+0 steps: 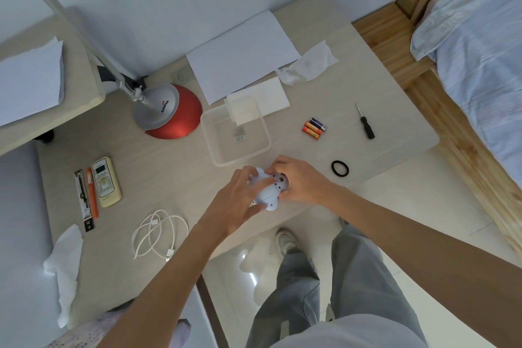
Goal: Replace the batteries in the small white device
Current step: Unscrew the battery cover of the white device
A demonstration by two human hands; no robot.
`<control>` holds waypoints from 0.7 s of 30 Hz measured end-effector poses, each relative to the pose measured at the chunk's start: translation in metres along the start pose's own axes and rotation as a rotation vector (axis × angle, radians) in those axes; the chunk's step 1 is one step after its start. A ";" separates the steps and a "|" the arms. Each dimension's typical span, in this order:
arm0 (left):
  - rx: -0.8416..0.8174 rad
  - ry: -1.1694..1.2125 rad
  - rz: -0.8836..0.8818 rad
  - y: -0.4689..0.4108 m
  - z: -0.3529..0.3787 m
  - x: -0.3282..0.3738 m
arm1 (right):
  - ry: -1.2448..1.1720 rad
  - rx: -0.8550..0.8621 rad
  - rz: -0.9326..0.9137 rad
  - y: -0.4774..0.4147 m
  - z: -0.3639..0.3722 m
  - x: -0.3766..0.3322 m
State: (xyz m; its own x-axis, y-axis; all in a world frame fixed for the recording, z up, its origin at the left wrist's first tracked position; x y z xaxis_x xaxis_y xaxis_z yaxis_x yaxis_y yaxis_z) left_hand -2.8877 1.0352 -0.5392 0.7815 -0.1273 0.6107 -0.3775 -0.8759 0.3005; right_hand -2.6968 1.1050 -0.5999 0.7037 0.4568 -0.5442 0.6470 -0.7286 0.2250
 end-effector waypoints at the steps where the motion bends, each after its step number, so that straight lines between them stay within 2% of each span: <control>1: -0.015 -0.002 -0.010 -0.002 0.001 -0.001 | -0.013 -0.006 0.003 0.000 0.000 0.000; 10: -0.077 -0.024 -0.040 -0.013 0.004 -0.001 | -0.119 -0.043 0.011 0.004 -0.003 0.005; 21: -0.063 -0.033 -0.037 -0.016 0.007 -0.003 | -0.079 -0.074 -0.011 0.000 -0.006 -0.001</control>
State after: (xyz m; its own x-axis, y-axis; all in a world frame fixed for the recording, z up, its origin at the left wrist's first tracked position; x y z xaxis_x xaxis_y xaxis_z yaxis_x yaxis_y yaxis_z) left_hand -2.8808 1.0462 -0.5512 0.8113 -0.1116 0.5738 -0.3777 -0.8493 0.3689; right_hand -2.6959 1.1078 -0.5940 0.6730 0.4209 -0.6082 0.6766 -0.6826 0.2762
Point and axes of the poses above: each hand's wrist, its own y-axis away from the middle knuckle, its own z-axis out of the palm, x = y × z, the point moved 3 cm from there along -y, towards the middle knuckle, and after that the axes turned 13 degrees about y, right-handed, at the moved point
